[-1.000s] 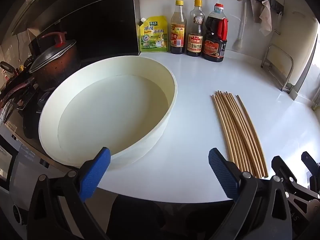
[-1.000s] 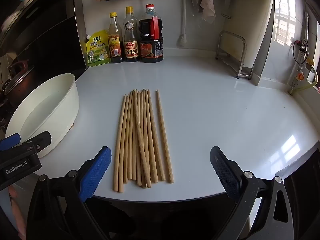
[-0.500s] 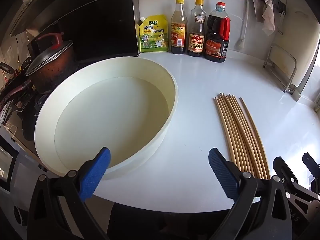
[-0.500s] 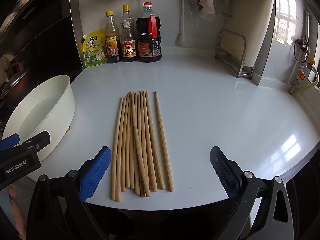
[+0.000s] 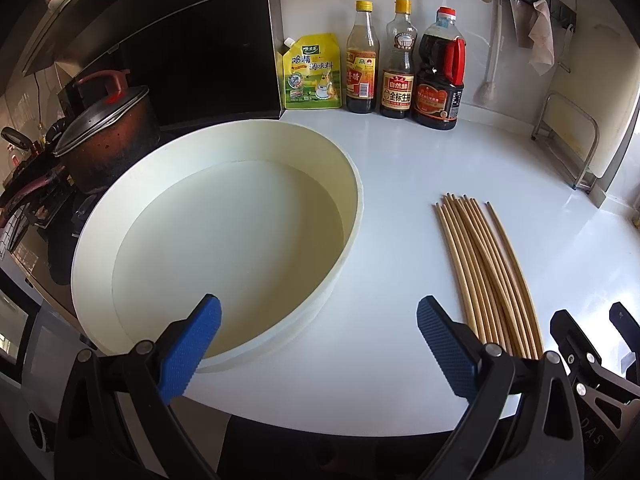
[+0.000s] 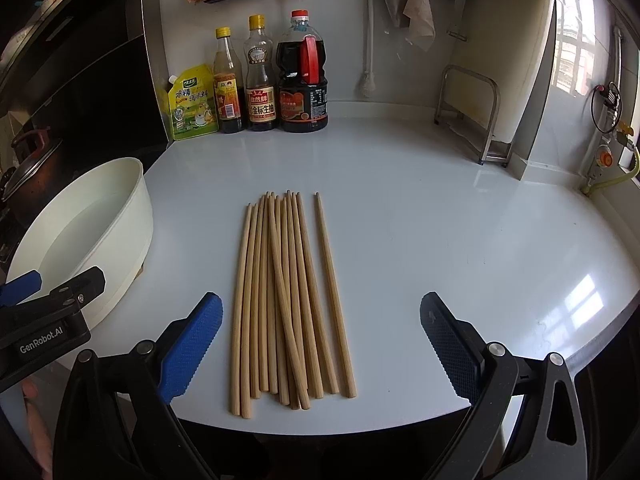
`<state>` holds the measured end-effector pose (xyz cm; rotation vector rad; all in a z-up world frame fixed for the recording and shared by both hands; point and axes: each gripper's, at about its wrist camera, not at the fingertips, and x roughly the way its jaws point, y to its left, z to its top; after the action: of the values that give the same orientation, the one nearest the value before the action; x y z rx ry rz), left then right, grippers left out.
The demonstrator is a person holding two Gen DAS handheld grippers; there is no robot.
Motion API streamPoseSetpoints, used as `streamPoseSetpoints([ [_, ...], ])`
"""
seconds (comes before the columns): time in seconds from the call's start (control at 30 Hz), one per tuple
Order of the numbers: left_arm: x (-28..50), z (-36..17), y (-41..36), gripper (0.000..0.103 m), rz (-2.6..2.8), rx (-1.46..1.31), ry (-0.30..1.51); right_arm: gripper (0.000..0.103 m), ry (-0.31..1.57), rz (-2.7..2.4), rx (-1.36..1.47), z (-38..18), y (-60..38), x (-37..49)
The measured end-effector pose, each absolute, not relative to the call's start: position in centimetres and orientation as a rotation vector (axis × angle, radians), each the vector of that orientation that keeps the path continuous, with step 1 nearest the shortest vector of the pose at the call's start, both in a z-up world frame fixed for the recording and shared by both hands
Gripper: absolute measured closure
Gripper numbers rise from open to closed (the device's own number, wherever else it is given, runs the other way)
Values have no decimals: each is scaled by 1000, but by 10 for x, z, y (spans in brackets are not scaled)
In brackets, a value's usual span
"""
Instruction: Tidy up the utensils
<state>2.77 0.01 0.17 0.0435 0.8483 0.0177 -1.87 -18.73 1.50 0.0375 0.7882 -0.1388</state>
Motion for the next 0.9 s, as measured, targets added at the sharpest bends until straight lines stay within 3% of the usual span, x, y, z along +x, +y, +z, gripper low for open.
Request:
streamPoseSetpoints([
  [0.9, 21, 1, 0, 6, 20, 51, 835, 8, 775, -136, 22, 16, -184, -21],
])
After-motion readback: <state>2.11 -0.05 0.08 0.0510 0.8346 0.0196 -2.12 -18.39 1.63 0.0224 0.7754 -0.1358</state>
